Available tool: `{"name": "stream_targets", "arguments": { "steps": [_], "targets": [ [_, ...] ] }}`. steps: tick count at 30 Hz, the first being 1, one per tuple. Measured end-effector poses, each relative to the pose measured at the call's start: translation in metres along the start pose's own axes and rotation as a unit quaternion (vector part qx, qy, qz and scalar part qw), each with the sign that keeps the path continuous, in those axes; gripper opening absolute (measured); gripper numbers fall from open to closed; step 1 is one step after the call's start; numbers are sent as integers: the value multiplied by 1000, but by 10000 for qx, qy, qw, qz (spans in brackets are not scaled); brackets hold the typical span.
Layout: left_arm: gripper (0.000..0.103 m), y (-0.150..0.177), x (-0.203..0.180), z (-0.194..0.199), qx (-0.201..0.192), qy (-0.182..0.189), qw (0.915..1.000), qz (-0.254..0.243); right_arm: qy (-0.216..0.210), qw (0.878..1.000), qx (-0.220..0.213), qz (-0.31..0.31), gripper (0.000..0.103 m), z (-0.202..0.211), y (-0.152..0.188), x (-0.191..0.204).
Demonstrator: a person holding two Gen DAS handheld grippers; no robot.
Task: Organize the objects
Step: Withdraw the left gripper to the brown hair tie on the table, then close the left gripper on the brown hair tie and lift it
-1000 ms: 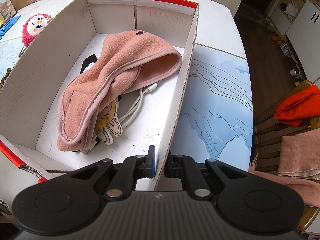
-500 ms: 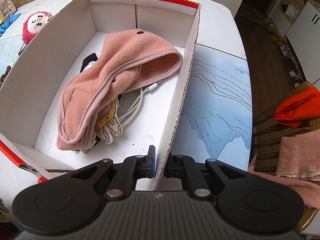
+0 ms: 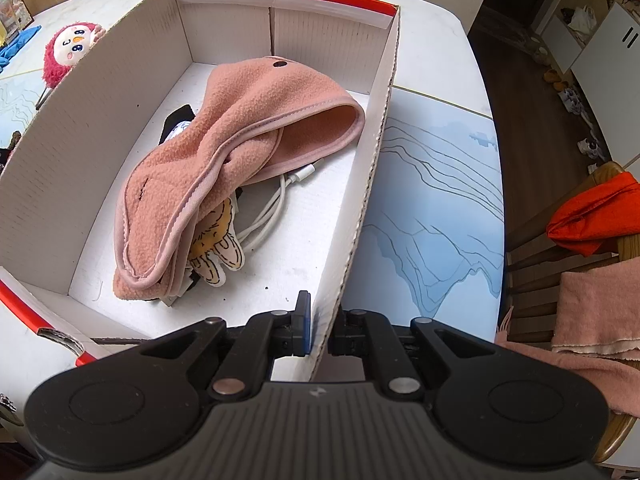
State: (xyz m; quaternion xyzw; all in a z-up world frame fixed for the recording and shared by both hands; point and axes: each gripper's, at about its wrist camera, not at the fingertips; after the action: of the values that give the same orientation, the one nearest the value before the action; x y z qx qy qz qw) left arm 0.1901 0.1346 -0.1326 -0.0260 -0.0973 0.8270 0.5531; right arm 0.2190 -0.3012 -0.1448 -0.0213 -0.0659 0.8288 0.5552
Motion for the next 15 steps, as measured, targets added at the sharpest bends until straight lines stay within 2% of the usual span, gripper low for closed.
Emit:
{"name": "stream_targets", "arguments": {
  "steps": [2, 6, 7, 8, 9, 10, 15],
  "targets": [
    [67, -1, -1, 0, -13, 69, 10000, -23, 0, 10000, 2, -4, 7, 0, 0, 0],
    [42, -2, -4, 2, -25, 292, 9995, -111, -3, 10000, 16, -14, 7, -1, 1, 0],
    [39, -1, -6, 3, -35, 316, 9994, -156, -9, 10000, 21, -20, 7, -1, 1, -1],
    [30, -1, -8, 4, -46, 310, 9993, -206, -6, 10000, 24, -18, 7, -2, 1, 0],
    [17, -1, -9, 4, -38, 319, 9992, -246, -7, 10000, 26, -17, 7, -2, 1, -1],
    [10, -2, -10, 5, -16, 318, 9991, -277, -10, 10000, 28, -21, 7, -2, 1, -1],
    [6, -2, -13, 11, -40, 446, 9982, -399, -13, 10000, 41, -27, 7, -3, 1, -1]
  ]
}}
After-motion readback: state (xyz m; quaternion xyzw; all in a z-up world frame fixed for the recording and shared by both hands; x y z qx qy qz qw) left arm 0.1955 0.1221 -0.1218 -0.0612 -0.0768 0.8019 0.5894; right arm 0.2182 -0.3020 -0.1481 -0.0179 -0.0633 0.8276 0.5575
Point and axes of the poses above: each gripper's, at about its wrist camera, not at the fingertips, and z roughly against the way its jaws point, x to its left, y to its underside, and after that the axes turned 13 degrees about x, right-handed
